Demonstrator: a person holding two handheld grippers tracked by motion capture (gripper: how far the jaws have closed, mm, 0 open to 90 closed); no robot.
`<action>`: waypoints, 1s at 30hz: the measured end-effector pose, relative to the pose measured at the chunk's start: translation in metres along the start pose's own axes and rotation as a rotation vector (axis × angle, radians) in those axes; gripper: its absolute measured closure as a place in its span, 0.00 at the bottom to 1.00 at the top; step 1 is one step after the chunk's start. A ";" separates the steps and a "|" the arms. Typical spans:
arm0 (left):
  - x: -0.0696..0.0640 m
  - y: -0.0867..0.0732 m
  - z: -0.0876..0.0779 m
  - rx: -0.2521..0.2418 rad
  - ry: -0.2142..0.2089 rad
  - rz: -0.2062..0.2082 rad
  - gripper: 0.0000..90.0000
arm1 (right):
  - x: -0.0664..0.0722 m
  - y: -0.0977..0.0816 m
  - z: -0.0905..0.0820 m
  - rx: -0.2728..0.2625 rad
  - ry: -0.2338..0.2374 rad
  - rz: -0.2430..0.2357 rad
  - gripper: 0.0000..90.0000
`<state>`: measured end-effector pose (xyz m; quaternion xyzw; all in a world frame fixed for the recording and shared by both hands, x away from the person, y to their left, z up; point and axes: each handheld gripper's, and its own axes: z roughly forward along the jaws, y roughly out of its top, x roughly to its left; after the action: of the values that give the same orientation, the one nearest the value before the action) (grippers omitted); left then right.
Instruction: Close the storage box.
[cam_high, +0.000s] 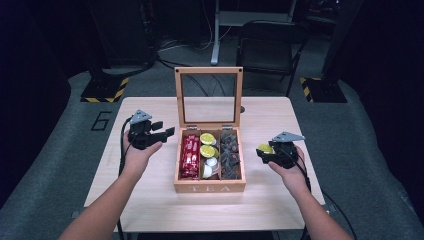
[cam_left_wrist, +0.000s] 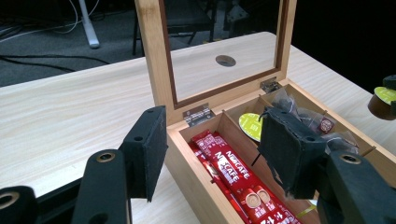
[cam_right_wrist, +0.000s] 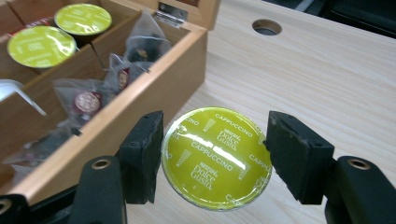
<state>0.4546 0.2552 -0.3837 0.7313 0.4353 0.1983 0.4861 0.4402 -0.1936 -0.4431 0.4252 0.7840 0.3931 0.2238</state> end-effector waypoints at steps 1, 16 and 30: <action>0.000 0.000 0.000 0.003 0.001 0.002 0.46 | -0.003 -0.003 0.000 0.003 -0.010 0.004 0.41; -0.001 -0.001 0.001 0.004 0.001 0.009 0.46 | -0.019 -0.017 -0.004 0.010 -0.063 0.043 0.41; -0.003 -0.001 0.002 0.012 -0.002 0.020 0.46 | -0.034 -0.030 -0.008 0.010 -0.105 0.085 0.41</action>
<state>0.4539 0.2519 -0.3848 0.7388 0.4286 0.1997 0.4802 0.4381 -0.2360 -0.4622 0.4791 0.7543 0.3755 0.2458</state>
